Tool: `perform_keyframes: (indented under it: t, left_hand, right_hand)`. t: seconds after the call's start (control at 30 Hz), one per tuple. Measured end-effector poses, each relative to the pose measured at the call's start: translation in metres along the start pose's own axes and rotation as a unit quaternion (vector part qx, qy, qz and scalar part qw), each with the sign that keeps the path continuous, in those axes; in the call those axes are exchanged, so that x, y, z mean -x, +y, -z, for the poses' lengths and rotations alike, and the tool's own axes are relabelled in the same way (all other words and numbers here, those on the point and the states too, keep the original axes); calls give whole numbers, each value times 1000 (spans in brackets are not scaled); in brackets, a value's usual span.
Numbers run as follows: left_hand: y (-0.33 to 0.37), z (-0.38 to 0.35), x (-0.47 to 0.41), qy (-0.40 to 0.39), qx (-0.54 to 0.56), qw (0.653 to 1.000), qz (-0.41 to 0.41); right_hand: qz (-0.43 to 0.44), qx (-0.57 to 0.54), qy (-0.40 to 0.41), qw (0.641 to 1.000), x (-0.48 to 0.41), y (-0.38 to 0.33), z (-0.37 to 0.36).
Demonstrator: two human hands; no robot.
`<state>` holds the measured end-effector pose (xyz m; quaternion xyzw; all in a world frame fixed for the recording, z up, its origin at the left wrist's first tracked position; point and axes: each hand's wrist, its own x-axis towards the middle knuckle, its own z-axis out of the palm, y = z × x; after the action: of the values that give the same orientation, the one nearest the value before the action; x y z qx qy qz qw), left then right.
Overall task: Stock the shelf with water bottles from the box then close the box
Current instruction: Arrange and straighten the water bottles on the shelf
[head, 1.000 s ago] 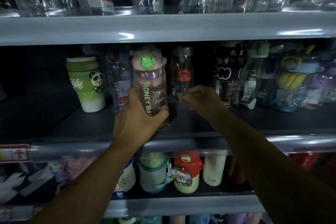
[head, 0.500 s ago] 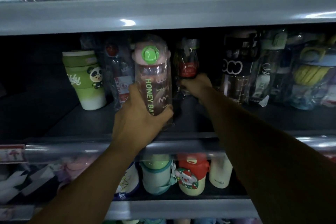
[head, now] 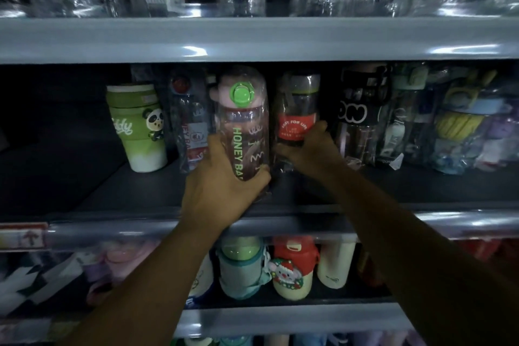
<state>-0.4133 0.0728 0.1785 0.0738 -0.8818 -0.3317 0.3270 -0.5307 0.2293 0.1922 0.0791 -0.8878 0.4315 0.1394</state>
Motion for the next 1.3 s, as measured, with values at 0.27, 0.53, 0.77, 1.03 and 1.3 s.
perform_keyframes:
  t: [0.27,0.53,0.77,1.03,1.3]
  left_hand:
    - [-1,1,0,4,2,1000,-8]
    - [-2,0,0,2,10,1000,-5]
    - [-1,1,0,-2,3,1000,-5]
    - [-1,-1,0,1,5,1000,-3]
    - [-1,-1,0,2,0,1000,-6]
  right_hand:
    - [-10,-169,-39,985,15,6,17]
    - [31,-132,-15,991,24,-3,20]
    - [6,-127,-8,992,17,0,3]
    - [36,-113,55,991,20,-1,6]
    - [6,-102,52,993,20,0,11]
